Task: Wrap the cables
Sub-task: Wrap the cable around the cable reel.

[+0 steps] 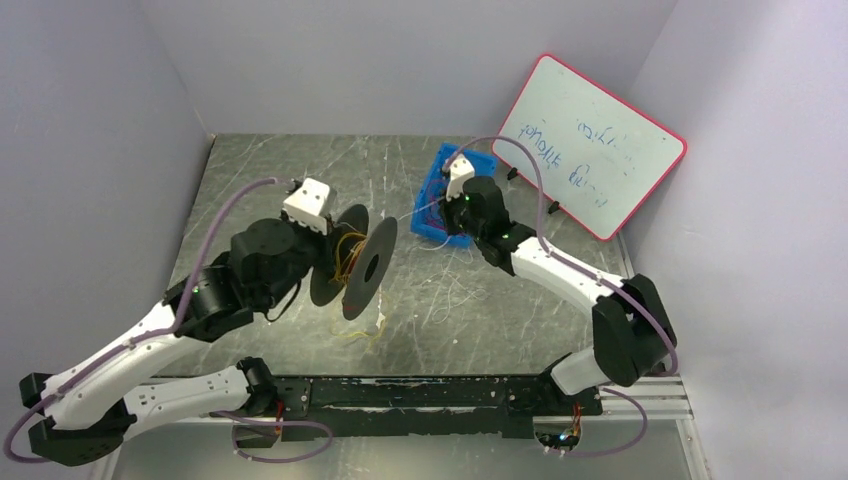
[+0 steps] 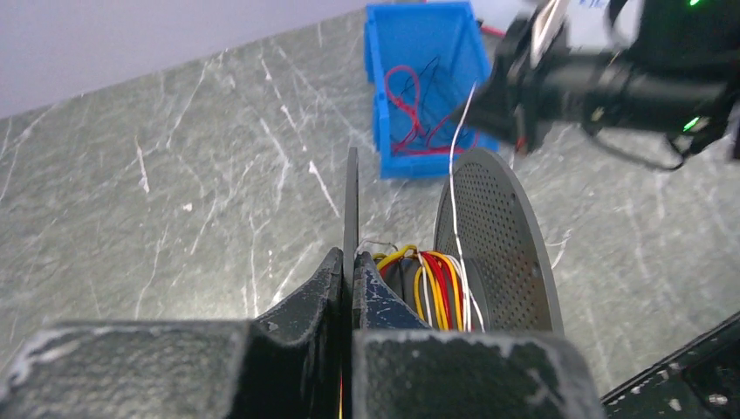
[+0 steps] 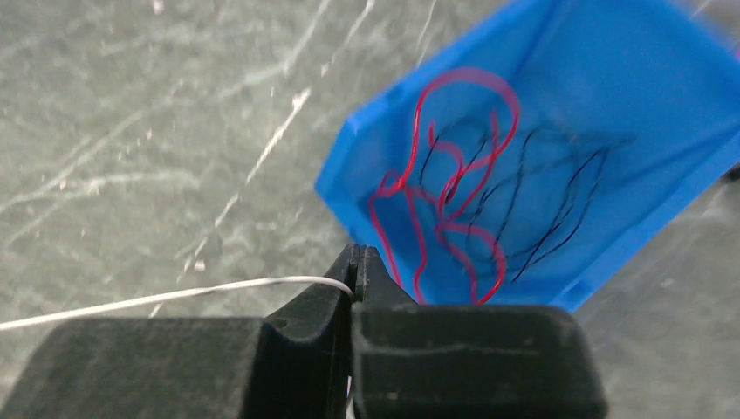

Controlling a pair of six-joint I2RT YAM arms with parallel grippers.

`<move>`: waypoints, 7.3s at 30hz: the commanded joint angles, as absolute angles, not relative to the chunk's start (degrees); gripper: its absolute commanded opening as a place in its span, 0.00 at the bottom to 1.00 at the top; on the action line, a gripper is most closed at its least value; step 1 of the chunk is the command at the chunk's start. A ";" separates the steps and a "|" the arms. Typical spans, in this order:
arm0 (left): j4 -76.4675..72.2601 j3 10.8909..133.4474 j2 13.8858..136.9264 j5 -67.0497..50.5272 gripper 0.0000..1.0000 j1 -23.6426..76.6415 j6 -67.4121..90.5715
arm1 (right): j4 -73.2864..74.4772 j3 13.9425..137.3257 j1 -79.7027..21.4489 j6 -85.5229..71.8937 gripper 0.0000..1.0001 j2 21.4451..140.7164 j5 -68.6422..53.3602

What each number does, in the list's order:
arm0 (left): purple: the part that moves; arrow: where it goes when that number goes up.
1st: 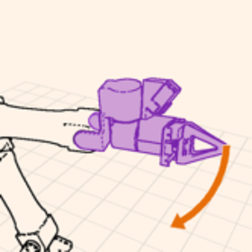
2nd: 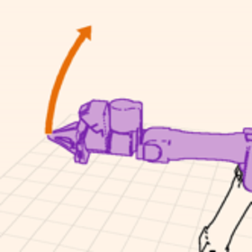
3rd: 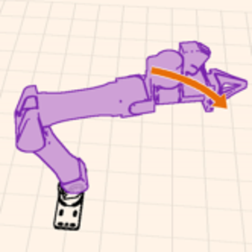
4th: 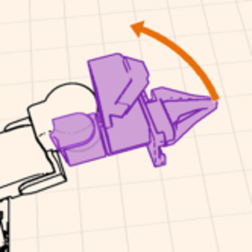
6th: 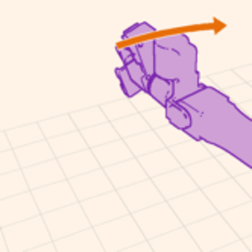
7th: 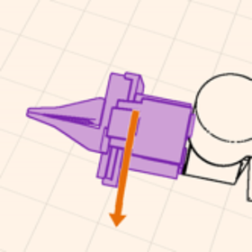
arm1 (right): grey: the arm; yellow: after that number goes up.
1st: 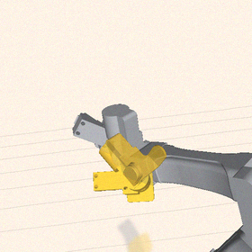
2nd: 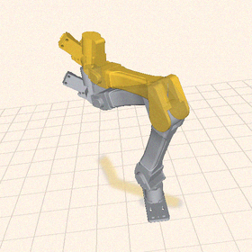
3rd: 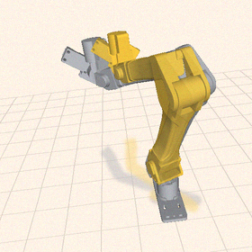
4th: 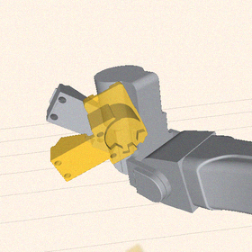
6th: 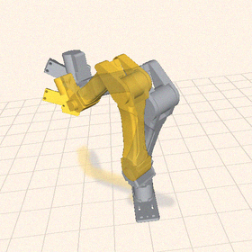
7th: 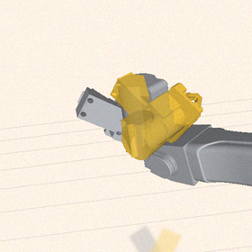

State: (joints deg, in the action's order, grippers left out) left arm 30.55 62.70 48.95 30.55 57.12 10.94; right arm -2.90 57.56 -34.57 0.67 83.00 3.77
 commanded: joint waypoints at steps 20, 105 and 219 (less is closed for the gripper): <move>12.97 80.61 49.84 28.13 0.07 57.35 12.95 | -52.16 25.54 -39.78 -23.57 0.01 91.83 -16.15; 26.65 67.28 47.44 9.46 0.07 57.14 5.65 | 2.82 57.10 -31.94 -3.37 0.00 72.34 13.00; 20.43 61.82 54.46 34.85 0.07 65.57 6.36 | 3.41 61.17 -34.55 -11.29 0.00 81.10 -6.94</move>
State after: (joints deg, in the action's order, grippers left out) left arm 20.43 58.22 58.33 39.51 64.86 6.24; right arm 13.15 68.07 -37.67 -7.64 81.52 -1.45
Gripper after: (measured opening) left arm 0.072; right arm 0.007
